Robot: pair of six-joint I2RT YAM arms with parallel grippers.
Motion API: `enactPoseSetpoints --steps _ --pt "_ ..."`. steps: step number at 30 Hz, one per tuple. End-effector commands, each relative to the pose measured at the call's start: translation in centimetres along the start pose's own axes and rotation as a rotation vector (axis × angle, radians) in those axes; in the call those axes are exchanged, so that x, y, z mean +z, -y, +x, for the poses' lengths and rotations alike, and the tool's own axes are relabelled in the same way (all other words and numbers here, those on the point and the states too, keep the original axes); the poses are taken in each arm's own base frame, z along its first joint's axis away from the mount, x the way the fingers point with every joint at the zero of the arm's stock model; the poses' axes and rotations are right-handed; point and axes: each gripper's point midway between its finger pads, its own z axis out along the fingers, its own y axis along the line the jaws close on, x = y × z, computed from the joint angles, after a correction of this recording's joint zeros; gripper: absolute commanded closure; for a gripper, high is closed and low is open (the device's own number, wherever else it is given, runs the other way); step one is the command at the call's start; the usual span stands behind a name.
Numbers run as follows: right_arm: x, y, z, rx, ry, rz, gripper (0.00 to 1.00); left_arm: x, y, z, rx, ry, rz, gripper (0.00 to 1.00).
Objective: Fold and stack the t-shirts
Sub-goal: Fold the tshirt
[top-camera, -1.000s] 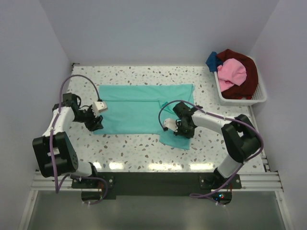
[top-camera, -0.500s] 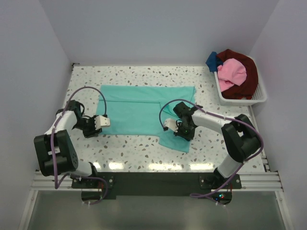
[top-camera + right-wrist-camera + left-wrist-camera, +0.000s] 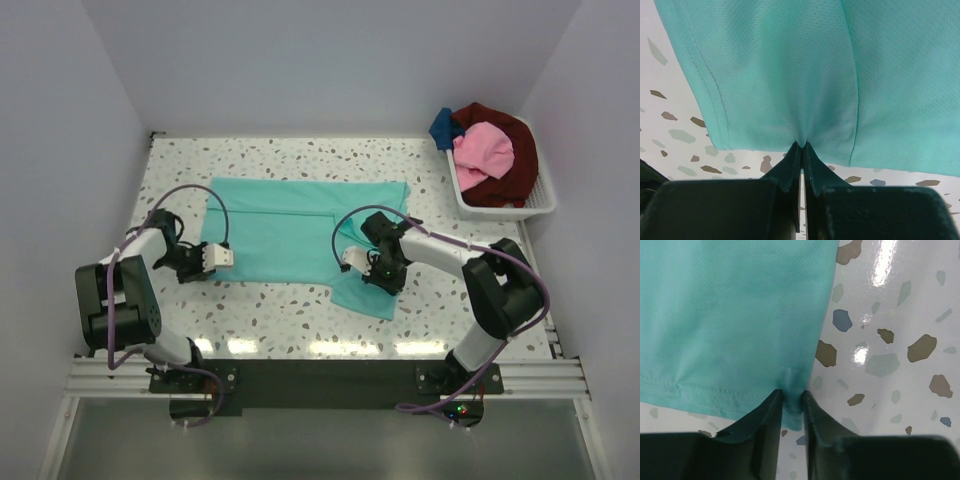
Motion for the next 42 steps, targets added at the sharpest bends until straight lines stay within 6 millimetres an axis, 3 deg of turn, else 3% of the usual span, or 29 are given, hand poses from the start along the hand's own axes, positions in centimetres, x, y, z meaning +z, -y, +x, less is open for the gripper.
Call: enactPoseSetpoints --steps 1,7,12,14,17,23,30,42 --pt "-0.6 -0.1 -0.6 0.021 0.016 -0.020 1.00 1.3 0.9 1.7 0.040 -0.062 0.032 0.77" --pt "-1.6 -0.9 -0.7 0.041 0.043 -0.037 1.00 0.8 2.6 1.2 0.051 -0.055 0.059 1.00" --pt "-3.8 -1.9 -0.5 0.061 0.077 -0.026 1.00 -1.1 3.8 -1.1 0.018 0.012 0.093 1.00" --pt "-4.6 -2.0 -0.6 0.071 0.086 -0.019 1.00 -1.6 5.1 -1.4 0.006 0.015 0.129 1.00" --pt "-5.7 -1.6 -0.6 0.072 0.091 0.011 1.00 -2.7 5.3 -1.7 -0.001 0.005 0.127 1.00" --pt "-7.3 0.0 -1.4 0.061 0.099 0.047 1.00 -4.4 2.6 -2.9 -0.071 0.061 0.104 1.00" --pt "-9.4 3.7 -1.9 0.078 0.126 0.091 1.00 -5.5 -1.1 -3.5 -0.110 0.107 0.045 1.00" --pt "-10.1 9.1 -4.2 0.049 0.113 0.116 1.00 -6.6 -7.3 -4.7 -0.170 0.179 -0.021 1.00"
